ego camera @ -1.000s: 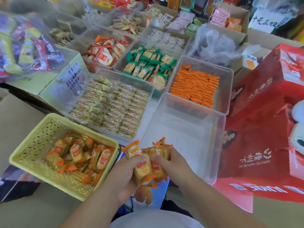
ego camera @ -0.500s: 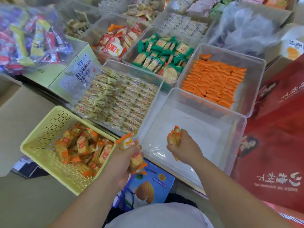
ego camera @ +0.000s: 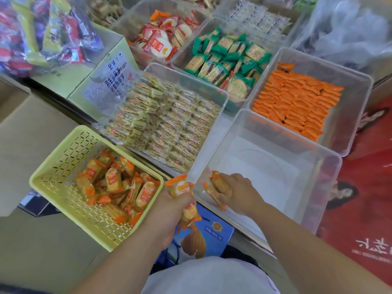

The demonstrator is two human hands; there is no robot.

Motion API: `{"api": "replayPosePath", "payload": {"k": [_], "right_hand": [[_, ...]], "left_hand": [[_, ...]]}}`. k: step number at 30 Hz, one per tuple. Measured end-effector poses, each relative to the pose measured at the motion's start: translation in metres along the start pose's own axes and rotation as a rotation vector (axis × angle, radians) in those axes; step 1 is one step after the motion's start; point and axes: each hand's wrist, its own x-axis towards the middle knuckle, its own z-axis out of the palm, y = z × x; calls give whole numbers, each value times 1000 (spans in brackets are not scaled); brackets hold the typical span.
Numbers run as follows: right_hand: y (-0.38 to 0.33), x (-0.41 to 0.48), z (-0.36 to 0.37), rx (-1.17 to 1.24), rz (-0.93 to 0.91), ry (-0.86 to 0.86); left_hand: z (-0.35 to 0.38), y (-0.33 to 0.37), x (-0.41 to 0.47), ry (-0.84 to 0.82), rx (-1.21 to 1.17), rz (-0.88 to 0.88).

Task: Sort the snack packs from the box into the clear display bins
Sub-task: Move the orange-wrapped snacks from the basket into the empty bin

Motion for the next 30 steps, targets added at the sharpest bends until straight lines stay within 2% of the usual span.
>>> {"api": "replayPosePath", "payload": {"k": [3, 7, 10, 14, 20, 24, 27, 30], "right_hand": [[5, -4, 1, -5, -60, -7], [0, -5, 8, -195, -165, -34], [-5, -2, 9, -199, -139, 45], [-10, 9, 7, -49, -52, 109], [-7, 10, 3, -238, -112, 80], [-3, 5, -2, -3, -53, 54], [0, -3, -8, 123, -25, 143], [2, -12, -15, 217, -8, 191]], "left_hand": [[-4, -1, 4, -2, -18, -24], [-8, 0, 6, -6, -39, -47], [-8, 0, 7, -15, -56, -52], [-7, 2, 5, -4, -56, -53], [-7, 9, -2, -55, -112, -13], [-3, 11, -2, -137, -207, -5], [-1, 16, 1, -145, -283, 24], [6, 24, 2, -156, -254, 82]]}}
